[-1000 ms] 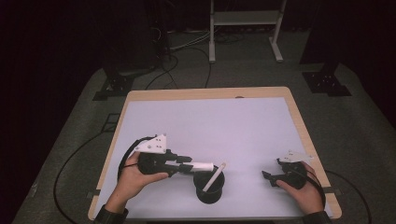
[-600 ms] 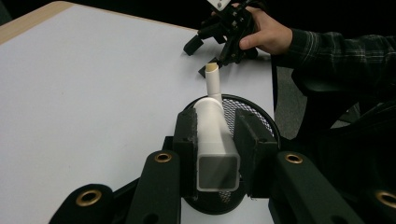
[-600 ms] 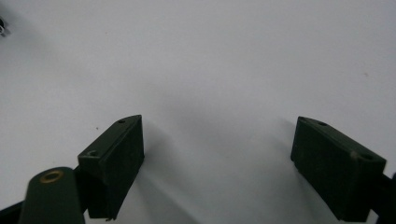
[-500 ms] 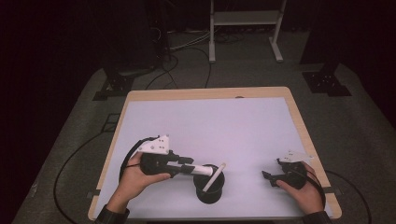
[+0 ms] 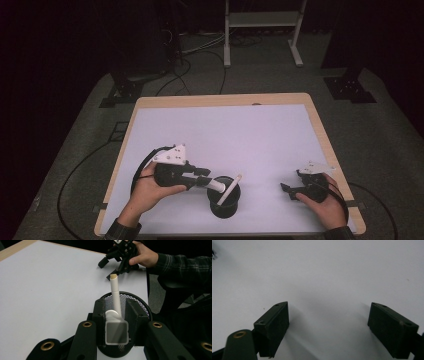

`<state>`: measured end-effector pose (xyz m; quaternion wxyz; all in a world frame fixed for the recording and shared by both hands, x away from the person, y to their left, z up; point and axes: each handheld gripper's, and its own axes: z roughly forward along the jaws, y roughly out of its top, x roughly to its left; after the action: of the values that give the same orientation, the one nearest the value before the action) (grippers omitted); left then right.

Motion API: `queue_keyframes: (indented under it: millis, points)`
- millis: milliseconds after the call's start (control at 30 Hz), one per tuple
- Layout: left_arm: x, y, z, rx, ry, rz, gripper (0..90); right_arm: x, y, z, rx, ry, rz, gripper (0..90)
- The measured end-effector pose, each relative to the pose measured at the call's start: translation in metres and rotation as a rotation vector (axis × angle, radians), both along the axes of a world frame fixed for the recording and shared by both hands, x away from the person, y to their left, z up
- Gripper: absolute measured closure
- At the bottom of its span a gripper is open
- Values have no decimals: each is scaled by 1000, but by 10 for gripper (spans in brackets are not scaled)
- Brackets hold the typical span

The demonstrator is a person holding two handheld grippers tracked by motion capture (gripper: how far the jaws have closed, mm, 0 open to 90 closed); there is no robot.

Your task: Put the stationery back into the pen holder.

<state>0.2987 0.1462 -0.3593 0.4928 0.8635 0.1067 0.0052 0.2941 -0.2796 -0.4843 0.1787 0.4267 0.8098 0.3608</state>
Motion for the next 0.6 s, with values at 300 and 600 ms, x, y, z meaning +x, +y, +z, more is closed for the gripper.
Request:
queue_keyframes:
  millis: [300, 600]
  points:
    - [1, -13, -4, 28, 5, -19, 707, 0, 0, 0, 0, 0, 0, 160]
    - [4, -27, -9, 56, 13, -28, 707, 0, 0, 0, 0, 0, 0, 160]
